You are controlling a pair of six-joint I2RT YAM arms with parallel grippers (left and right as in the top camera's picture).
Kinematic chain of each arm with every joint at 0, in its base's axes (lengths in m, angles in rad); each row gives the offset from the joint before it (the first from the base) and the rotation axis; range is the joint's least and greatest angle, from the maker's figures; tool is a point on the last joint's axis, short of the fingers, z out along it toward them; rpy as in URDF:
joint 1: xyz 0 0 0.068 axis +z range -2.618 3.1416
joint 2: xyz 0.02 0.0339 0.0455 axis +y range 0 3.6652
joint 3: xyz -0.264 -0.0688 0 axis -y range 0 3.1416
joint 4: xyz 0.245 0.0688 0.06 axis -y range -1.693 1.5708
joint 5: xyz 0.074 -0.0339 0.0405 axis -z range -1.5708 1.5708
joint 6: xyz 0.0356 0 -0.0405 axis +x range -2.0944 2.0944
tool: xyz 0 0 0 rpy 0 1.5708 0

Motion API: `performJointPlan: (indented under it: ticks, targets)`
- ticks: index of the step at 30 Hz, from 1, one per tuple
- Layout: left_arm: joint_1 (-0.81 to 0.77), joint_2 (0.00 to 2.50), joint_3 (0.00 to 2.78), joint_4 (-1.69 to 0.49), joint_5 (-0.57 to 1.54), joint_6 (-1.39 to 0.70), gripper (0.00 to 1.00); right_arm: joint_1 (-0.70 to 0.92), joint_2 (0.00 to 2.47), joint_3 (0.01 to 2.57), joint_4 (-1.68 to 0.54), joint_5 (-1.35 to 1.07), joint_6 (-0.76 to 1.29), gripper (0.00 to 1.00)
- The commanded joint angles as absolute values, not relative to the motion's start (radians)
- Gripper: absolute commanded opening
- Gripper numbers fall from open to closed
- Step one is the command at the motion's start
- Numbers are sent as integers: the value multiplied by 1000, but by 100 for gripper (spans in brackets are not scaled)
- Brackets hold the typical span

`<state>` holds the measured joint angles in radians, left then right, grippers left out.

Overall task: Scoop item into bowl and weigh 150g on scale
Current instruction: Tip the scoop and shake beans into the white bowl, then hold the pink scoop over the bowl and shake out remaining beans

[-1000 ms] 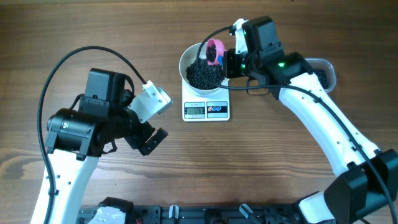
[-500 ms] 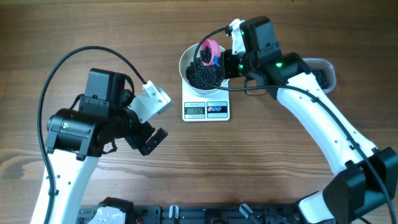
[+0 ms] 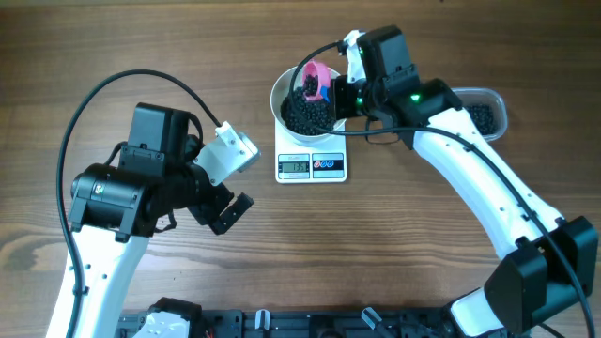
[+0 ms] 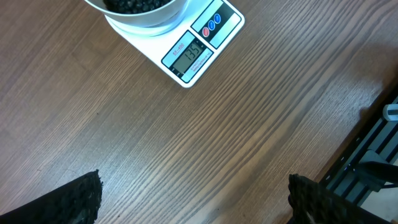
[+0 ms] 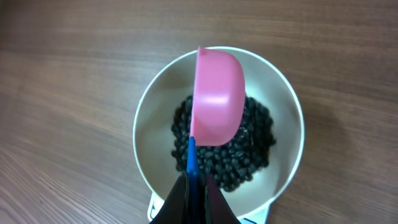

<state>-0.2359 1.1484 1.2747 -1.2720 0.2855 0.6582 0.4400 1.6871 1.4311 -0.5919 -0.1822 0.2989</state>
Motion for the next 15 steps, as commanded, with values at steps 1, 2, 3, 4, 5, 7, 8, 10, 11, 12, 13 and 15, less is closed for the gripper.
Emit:
performJointPlan:
  ticks: [1,2,3,4,5,7,8,10,11,12,13,15]
  targets:
    - [-231,1151,1280,-1269,287,677,100,453,1702,1446,-572,-221,277,4]
    - [-231,1151,1280,-1269,287,677,100,452,1701,1446,-599,-192,227,4]
    - [-231,1151,1280,-1269,287,677,100,451,1696,1446,-594,-120,299,5]
    - [-231,1151,1280,-1269,287,677,100,451,1696,1446,-574,-130,350,4]
    - [-231,1151,1280,-1269,287,677,100,453,1700,1446,-563,-179,333,4]
    - [-231,1151,1280,-1269,287,677,100,455,1697,1446,-617,-136,233,4]
    - [-231,1151,1280,-1269,287,677,100,453,1697,1446,-607,-97,318,4]
    - [-231,1151,1280,-1269,287,677,100,459,1710,1446,-582,-193,322,4]
    - [-231,1151,1280,-1269,287,677,100,459,1711,1446,-609,-204,229,4]
    - [-231,1151,1280,-1269,287,677,100,458,1710,1446,-622,-124,248,4]
    - [-231,1151,1280,-1269,287,677,100,458,1710,1446,-605,-97,334,5]
    - [-231,1151,1280,-1269,287,677,100,464,1717,1446,-598,-197,275,4]
